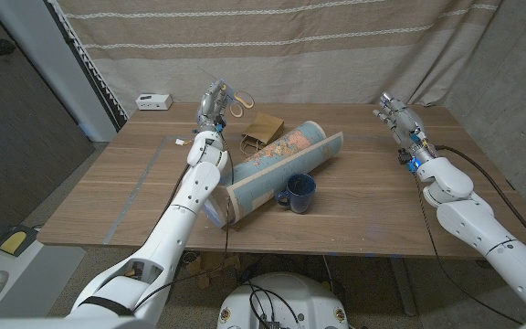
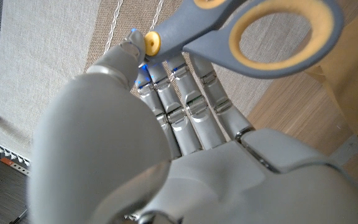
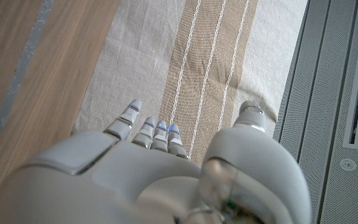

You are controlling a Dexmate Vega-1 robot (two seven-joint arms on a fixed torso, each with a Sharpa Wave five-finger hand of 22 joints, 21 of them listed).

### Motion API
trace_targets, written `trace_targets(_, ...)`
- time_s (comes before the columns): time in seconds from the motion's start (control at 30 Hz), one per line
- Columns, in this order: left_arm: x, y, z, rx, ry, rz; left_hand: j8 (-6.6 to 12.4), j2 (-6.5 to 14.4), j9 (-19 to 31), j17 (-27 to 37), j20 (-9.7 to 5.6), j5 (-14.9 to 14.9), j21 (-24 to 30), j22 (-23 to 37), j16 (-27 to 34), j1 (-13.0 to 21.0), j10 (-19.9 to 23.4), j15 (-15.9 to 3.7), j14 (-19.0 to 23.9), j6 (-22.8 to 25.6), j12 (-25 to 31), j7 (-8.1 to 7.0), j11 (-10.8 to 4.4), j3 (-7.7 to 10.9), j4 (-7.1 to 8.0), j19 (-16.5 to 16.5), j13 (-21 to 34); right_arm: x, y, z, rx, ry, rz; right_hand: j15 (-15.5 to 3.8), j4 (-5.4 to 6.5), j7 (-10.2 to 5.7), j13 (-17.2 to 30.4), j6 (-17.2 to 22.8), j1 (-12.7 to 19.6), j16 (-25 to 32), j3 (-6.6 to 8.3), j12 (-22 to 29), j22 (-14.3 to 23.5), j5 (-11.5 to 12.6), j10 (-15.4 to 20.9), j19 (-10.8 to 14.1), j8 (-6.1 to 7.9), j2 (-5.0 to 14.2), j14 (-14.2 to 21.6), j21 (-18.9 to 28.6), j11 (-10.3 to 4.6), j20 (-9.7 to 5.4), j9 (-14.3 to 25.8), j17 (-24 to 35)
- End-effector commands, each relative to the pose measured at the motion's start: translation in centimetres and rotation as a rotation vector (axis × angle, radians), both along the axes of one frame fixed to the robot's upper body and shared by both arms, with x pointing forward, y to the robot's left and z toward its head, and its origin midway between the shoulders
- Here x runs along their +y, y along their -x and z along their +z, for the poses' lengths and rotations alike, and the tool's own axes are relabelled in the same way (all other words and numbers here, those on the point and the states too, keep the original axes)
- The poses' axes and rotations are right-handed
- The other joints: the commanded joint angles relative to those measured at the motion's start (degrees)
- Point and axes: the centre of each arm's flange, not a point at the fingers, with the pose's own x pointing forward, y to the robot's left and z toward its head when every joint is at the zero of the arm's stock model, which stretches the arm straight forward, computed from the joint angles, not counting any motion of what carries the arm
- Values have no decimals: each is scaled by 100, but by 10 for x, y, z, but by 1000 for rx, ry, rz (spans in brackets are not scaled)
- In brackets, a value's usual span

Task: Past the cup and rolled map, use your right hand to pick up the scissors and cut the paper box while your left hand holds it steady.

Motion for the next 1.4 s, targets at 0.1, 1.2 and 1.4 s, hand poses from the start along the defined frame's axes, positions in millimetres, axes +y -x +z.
trace_targets(0.1,-14,-3,10,-19,59,-33,5,100,5,17,-540,48,51,-13,38,42,0,-509,489,99,6,21,-76,252,193,-8,21,4,12,9,2,42,-51,57,-12,-112,18,234,92,-9,-36,10,14,-26,76,75,79,1,28,-9,-23,145,33,20)
trace_targets(1.2,-37,-4,33,-84,129,-142,-45,93,4,24,-548,66,92,-83,45,27,-4,-510,494,130,-1,4,-81,280,195,-25,17,8,24,15,-10,54,-51,170,-47,-282,14,1012,377,-41,33,14,13,-38,216,129,237,52,77,-44,-173,384,52,17)
trace_targets(1.4,-38,-3,34,-87,139,-157,-47,91,19,26,-546,69,100,-95,45,24,-9,-511,489,132,-5,1,-84,285,195,-29,16,7,25,16,-6,54,-53,178,-46,-284,14,1007,393,-45,37,7,13,-41,208,126,223,56,70,-47,-140,379,53,17)
